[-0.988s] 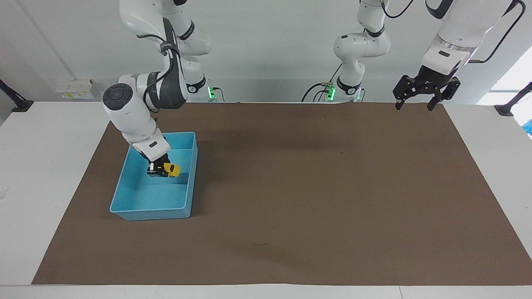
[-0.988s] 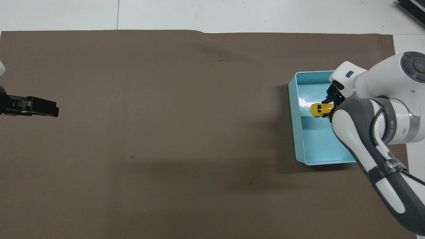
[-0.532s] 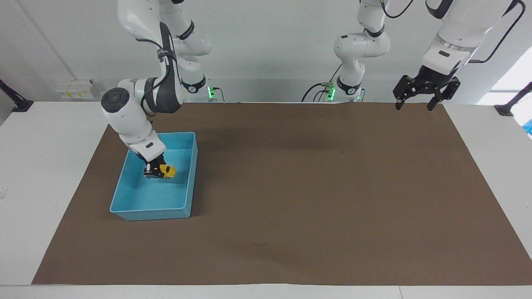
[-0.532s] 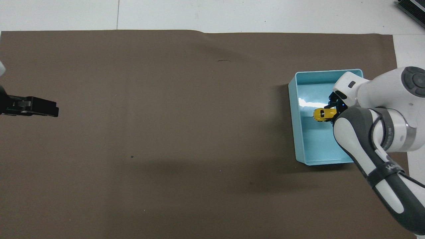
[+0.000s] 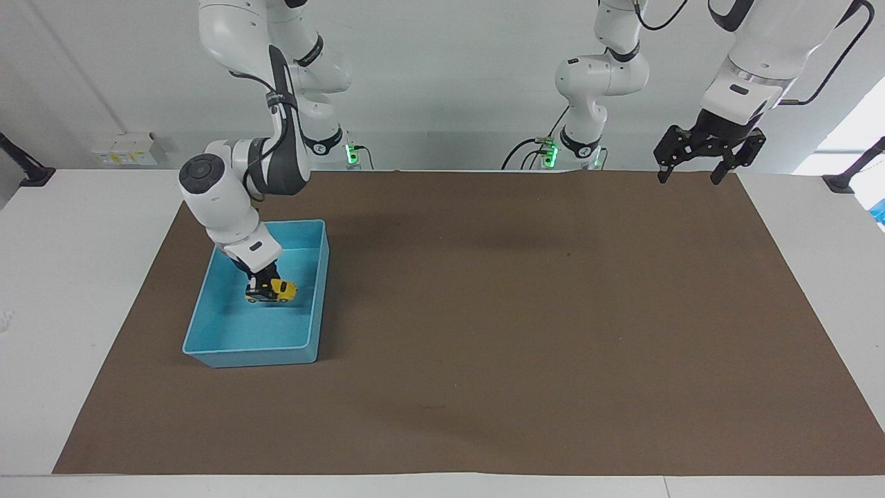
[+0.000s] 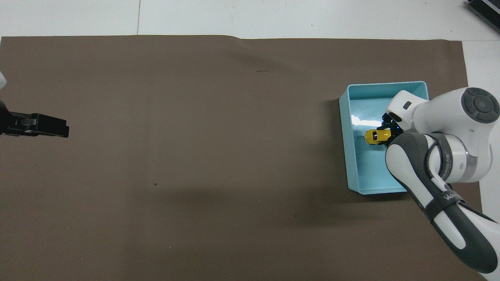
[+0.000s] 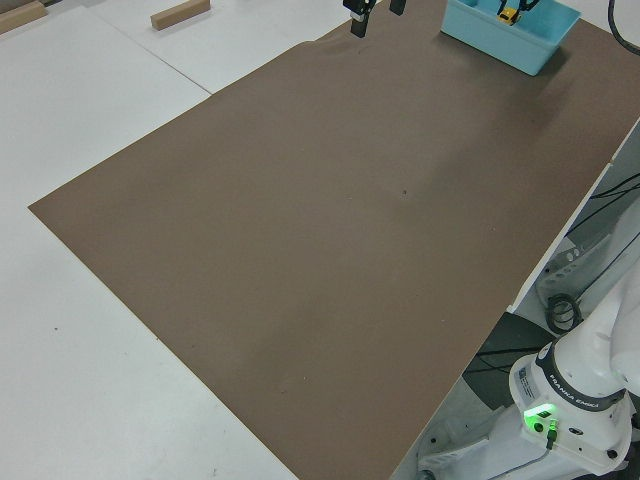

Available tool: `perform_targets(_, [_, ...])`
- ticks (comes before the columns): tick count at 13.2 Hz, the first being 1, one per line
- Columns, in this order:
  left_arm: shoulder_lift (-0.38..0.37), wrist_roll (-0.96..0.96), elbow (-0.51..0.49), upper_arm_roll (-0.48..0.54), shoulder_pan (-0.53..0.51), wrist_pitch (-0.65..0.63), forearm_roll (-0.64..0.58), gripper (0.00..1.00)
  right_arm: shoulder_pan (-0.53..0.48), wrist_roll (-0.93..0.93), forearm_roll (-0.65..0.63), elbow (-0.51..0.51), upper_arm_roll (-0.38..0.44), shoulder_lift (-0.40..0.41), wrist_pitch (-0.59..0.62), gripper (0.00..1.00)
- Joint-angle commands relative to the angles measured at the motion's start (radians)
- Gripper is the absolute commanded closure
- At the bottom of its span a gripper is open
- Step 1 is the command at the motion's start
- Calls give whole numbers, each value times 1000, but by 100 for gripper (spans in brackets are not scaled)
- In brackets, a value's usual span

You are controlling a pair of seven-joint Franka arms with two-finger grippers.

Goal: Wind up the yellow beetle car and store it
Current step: 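Lift the car over the rim and lower it into the box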

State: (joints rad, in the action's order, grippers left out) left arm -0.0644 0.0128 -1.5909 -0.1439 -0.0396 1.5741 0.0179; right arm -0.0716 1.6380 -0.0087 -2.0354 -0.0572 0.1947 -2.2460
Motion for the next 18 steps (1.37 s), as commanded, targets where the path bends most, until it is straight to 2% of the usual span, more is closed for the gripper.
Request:
perform_targets(1, [-12, -5, -1, -2, -8, -16, 11, 0, -13, 43, 3, -37, -6, -6, -47, 88])
perform_targets(15, [-12, -5, -1, -2, -8, -16, 11, 0, -30, 59, 3, -69, -6, 3, -76, 87])
perform_targets(18, [-12, -5, -1, -2, -8, -16, 11, 0, -30, 57, 3, -69, -6, 5, -78, 79])
